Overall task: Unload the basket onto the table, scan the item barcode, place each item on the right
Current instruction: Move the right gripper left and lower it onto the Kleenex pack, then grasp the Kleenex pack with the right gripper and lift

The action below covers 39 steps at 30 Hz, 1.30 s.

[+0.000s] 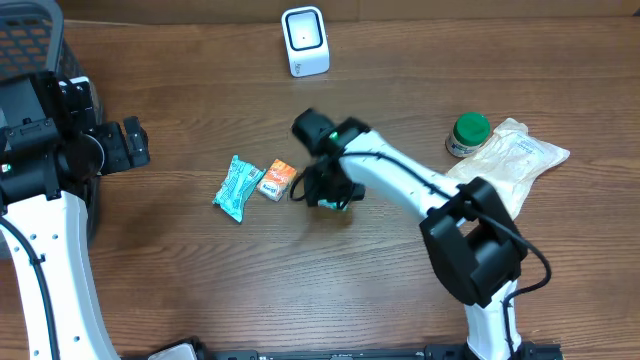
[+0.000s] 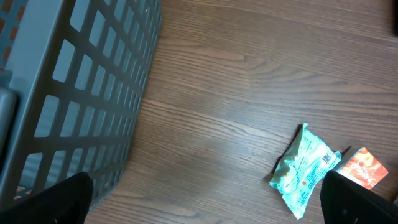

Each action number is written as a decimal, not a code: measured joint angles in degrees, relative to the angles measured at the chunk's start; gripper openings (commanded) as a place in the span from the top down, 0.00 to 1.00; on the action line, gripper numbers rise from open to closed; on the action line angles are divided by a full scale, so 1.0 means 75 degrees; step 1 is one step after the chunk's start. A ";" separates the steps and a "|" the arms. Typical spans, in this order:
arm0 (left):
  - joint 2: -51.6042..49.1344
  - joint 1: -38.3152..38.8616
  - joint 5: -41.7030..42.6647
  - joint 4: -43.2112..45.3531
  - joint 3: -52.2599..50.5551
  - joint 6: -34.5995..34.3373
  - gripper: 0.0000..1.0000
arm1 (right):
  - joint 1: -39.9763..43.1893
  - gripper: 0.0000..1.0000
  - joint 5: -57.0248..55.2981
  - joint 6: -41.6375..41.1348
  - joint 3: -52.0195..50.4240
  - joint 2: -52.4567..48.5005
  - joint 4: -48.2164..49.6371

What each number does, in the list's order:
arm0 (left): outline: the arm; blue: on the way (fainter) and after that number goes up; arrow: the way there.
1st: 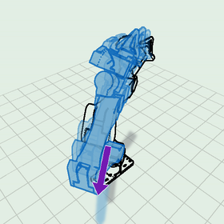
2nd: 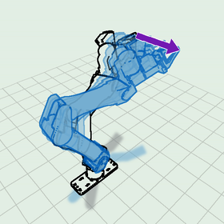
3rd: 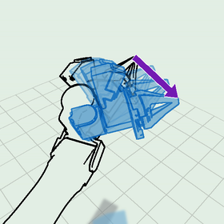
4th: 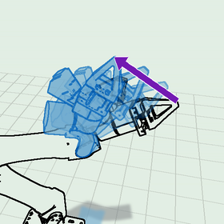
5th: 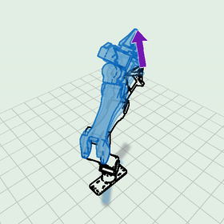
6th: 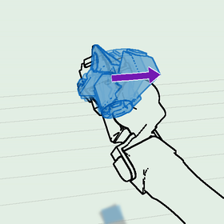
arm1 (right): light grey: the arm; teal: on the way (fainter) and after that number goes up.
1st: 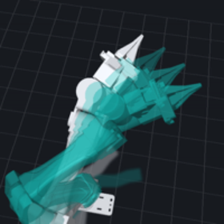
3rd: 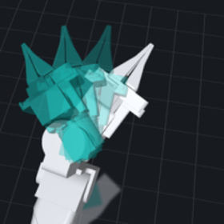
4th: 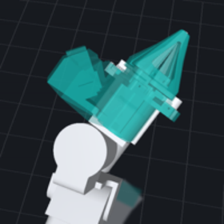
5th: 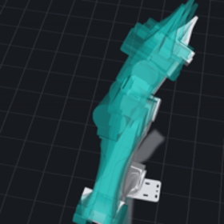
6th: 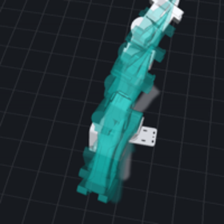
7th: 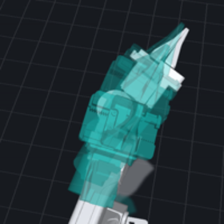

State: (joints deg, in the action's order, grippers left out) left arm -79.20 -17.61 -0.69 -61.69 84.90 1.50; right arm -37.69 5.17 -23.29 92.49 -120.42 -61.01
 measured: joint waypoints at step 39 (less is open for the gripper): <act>0.0000 0.0000 0.0000 0.0003 0.0000 0.0000 0.00 | 0.1871 0.56 0.3270 0.3908 -0.1778 0.0131 0.1606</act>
State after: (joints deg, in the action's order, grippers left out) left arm -79.20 -17.61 -0.69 -61.67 84.90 1.50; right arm -23.66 29.69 6.02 79.15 -119.44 -48.97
